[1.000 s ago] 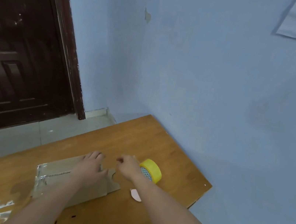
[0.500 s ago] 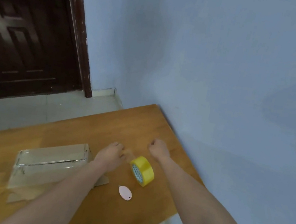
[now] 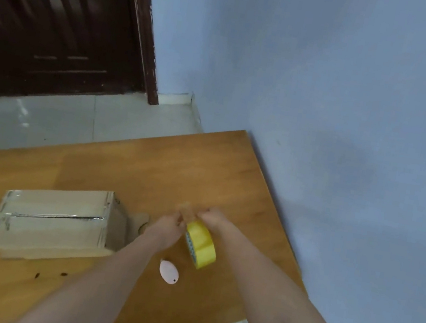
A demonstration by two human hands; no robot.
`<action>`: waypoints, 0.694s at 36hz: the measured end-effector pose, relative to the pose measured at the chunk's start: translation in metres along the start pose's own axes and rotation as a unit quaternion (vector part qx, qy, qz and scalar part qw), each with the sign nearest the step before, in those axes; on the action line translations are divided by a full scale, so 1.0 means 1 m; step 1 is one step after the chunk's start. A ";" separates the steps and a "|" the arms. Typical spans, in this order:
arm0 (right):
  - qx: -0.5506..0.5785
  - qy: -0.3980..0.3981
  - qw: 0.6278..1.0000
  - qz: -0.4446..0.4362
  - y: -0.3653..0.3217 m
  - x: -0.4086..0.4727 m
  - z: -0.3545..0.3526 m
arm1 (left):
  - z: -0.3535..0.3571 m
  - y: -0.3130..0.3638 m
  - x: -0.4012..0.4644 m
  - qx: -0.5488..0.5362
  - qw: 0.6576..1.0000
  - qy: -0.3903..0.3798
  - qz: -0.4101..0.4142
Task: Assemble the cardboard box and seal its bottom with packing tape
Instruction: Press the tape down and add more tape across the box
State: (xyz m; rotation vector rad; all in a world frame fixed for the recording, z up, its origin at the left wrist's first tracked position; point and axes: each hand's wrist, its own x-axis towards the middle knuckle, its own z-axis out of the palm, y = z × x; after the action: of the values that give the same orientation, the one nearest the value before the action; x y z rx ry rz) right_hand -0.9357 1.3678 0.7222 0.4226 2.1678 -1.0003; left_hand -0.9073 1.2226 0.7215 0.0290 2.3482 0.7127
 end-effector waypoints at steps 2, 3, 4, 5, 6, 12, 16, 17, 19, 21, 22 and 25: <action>0.035 -0.017 0.999 -0.003 0.001 0.005 0.003 | 0.004 -0.002 0.002 -0.065 0.998 0.003 -0.016; 0.052 -0.026 0.998 -0.006 0.002 0.006 0.004 | 0.006 -0.002 0.003 -0.100 0.995 0.008 -0.028; 0.064 -0.034 0.997 -0.008 0.002 0.007 0.005 | 0.007 -0.002 0.004 -0.134 0.990 0.010 -0.043; 0.064 -0.043 0.997 -0.006 0.002 0.009 0.005 | 0.008 -0.002 0.005 -0.169 0.984 0.008 -0.057; 0.061 -0.050 0.997 -0.003 0.001 0.008 0.005 | 0.009 -0.002 0.007 -0.207 0.976 0.002 -0.068; 0.088 -0.097 0.991 0.020 0.001 0.008 0.010 | 0.012 0.006 0.007 -0.368 0.923 -0.025 -0.111; 0.108 -0.101 0.989 0.028 0.003 0.002 0.013 | 0.018 0.011 0.006 -0.413 0.901 -0.009 -0.131; 0.113 -0.094 0.989 0.032 0.003 0.002 0.013 | 0.019 0.013 0.006 -0.420 0.898 -0.002 -0.133; 0.122 -0.082 0.989 0.029 0.004 0.000 0.013 | 0.018 0.016 0.007 -0.430 0.892 0.011 -0.137; 0.134 -0.064 0.989 0.016 0.005 0.000 0.013 | 0.018 0.020 0.009 -0.426 0.893 0.024 -0.143; 0.139 -0.053 0.989 0.009 0.005 -0.001 0.013 | 0.018 0.021 0.010 -0.423 0.894 0.029 -0.146; 0.144 -0.040 0.989 -0.008 0.009 0.000 0.016 | 0.018 0.022 0.010 -0.429 0.890 0.039 -0.149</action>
State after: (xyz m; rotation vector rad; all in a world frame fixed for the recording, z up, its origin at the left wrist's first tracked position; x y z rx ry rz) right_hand -0.9234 1.3616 0.7107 0.4910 1.9625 -1.3239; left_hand -0.9072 1.2521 0.7152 -0.7364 1.8470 1.5312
